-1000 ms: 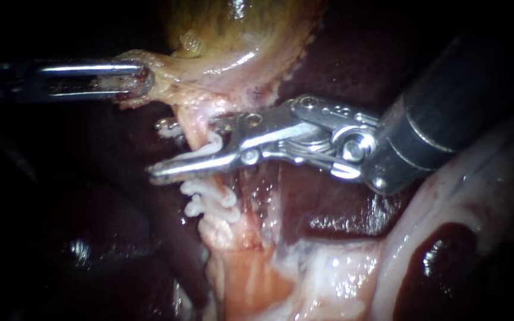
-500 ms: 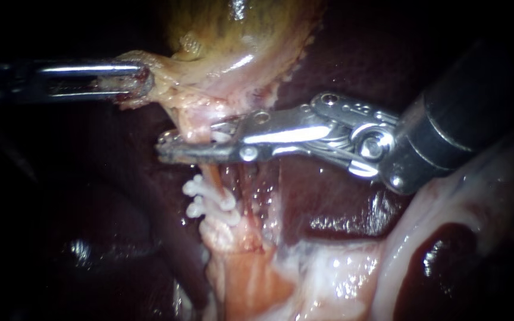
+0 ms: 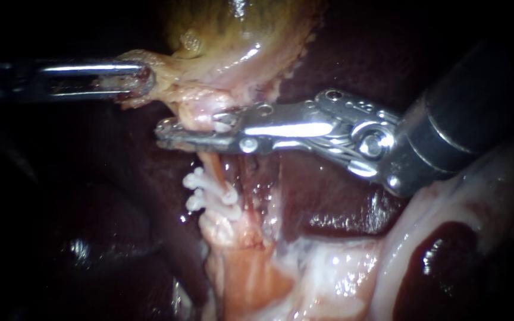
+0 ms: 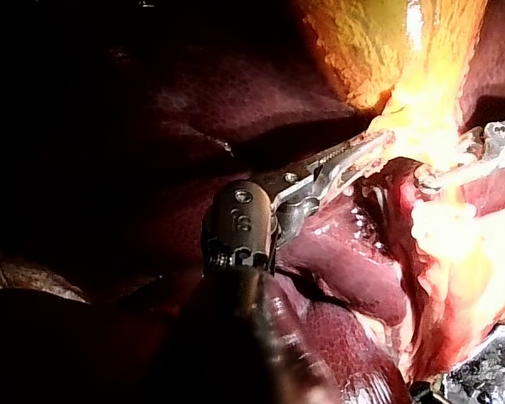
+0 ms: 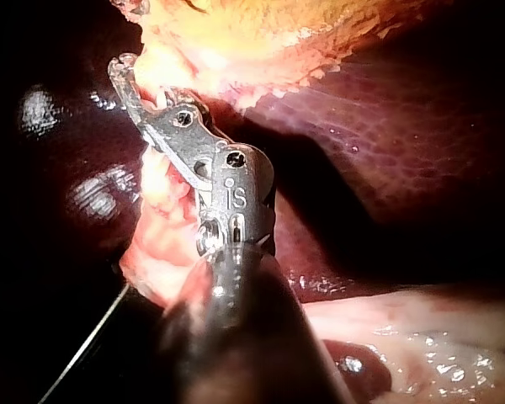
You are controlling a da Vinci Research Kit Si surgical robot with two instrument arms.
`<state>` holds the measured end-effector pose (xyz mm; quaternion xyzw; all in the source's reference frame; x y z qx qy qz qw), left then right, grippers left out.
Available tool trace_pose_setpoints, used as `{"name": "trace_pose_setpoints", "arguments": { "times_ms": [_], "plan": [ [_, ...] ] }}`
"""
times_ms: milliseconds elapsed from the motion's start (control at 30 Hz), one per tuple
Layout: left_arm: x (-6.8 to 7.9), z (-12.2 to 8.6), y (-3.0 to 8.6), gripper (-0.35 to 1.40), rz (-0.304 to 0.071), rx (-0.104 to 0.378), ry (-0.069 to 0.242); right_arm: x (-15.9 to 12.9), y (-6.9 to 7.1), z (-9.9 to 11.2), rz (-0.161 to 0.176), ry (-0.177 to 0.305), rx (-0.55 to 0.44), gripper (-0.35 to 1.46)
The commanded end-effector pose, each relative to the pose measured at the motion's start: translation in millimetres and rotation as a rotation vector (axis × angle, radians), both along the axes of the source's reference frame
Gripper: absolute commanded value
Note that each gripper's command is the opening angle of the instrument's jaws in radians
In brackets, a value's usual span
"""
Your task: Clipping third clip left tube
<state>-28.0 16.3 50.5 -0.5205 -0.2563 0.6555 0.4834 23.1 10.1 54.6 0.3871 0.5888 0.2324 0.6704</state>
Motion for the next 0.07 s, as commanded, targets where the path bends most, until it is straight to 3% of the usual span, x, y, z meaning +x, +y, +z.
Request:
{"name": "trace_pose_setpoints", "arguments": {
  "times_ms": [33,67],
  "plan": [
    [0.0,0.0,0.0,-0.35,0.000,0.000,0.000,0.0,-0.1,0.1,0.000,-0.001,-0.001,-0.35],
    [0.0,0.0,0.0,-0.35,0.000,0.000,0.000,0.0,-0.1,0.2,0.000,-0.001,-0.001,-0.35]
  ]
}}
